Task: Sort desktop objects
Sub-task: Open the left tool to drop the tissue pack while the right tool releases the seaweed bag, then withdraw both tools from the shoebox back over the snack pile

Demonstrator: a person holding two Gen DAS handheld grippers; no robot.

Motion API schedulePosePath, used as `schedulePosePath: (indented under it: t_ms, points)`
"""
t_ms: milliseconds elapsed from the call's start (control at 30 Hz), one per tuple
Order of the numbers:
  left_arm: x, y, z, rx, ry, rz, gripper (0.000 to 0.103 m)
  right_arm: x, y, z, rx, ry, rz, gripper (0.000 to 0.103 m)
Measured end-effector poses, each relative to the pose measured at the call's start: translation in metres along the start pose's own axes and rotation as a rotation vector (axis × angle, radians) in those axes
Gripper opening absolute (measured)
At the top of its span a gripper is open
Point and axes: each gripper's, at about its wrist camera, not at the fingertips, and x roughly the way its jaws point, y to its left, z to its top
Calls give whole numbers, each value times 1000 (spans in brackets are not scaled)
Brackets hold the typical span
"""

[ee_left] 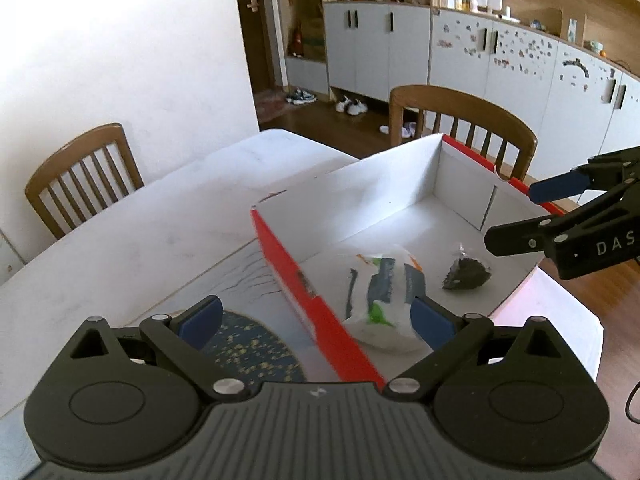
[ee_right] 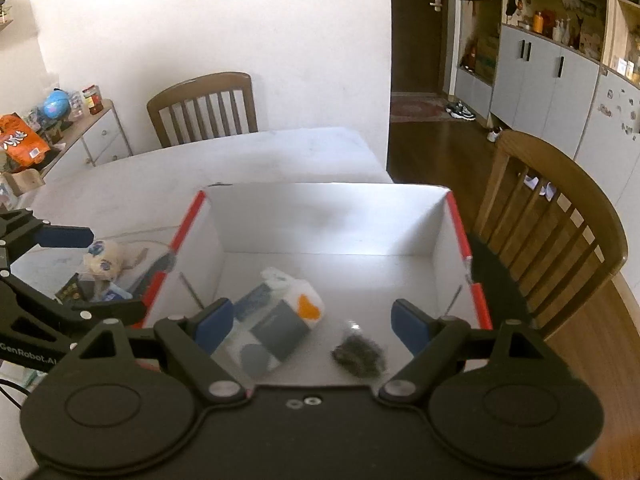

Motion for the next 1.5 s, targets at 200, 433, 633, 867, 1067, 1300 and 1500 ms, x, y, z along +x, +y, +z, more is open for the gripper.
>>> schedulePosePath:
  t_ms: [200, 433, 633, 867, 1067, 1300, 1500]
  points:
    - [-22, 23, -18, -16, -20, 12, 101, -7, 30, -4, -2, -8, -5, 86]
    - [-43, 50, -46, -49, -17, 7, 101, -8, 73, -12, -8, -6, 5, 86]
    - [-59, 73, -71, -73, -12, 36, 101, -9, 109, -21, -19, 2, 18, 86]
    - [-78, 100, -94, -112, -25, 49, 101, -10, 142, -28, -17, -19, 32, 86]
    - [-92, 123, -119, -128, -39, 56, 101, -5, 169, -35, -31, -21, 37, 86]
    - [-98, 146, -147, -146, -32, 63, 100, 7, 200, -45, -65, -7, 48, 86]
    - [-99, 157, -166, -140, -27, 60, 100, 17, 215, -52, -87, -3, 30, 85]
